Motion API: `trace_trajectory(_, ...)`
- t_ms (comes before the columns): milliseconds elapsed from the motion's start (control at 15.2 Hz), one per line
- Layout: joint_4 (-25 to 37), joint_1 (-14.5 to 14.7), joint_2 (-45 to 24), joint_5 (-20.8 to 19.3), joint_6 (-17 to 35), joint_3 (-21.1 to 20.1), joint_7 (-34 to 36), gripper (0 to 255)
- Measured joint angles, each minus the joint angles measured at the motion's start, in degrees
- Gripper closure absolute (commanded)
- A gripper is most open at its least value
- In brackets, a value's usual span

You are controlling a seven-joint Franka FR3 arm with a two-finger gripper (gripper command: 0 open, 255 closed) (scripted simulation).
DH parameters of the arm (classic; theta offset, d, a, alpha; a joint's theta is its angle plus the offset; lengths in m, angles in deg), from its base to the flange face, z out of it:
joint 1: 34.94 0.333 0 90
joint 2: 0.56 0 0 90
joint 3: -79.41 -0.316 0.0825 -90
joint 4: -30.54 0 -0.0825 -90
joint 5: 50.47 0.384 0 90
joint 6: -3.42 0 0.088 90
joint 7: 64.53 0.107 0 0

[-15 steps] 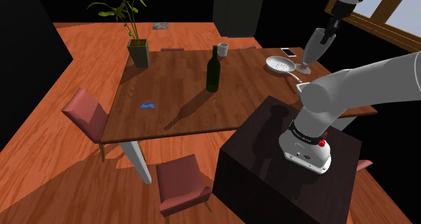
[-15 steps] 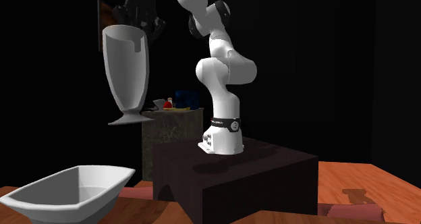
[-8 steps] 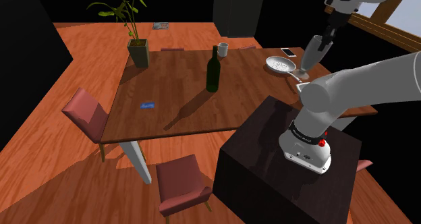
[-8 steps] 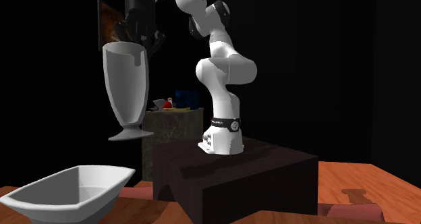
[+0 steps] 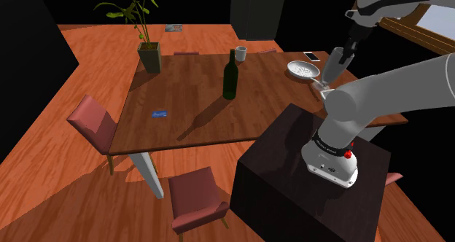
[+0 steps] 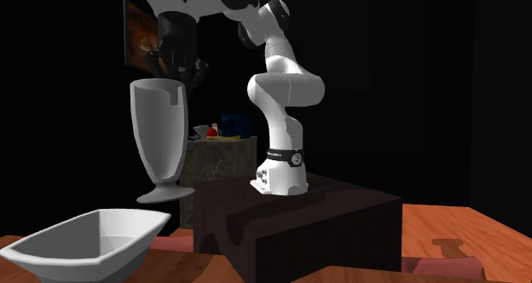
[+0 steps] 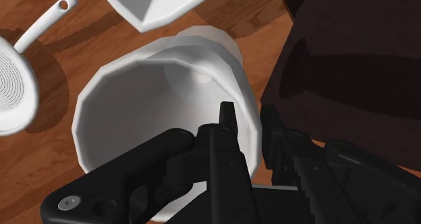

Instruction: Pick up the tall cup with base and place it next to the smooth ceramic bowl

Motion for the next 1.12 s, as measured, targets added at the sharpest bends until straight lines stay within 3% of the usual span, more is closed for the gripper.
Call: trace_trajectory(1122,-7.7,2.0,-8.0,-3.4,16.0,8.6,-0.4,255)
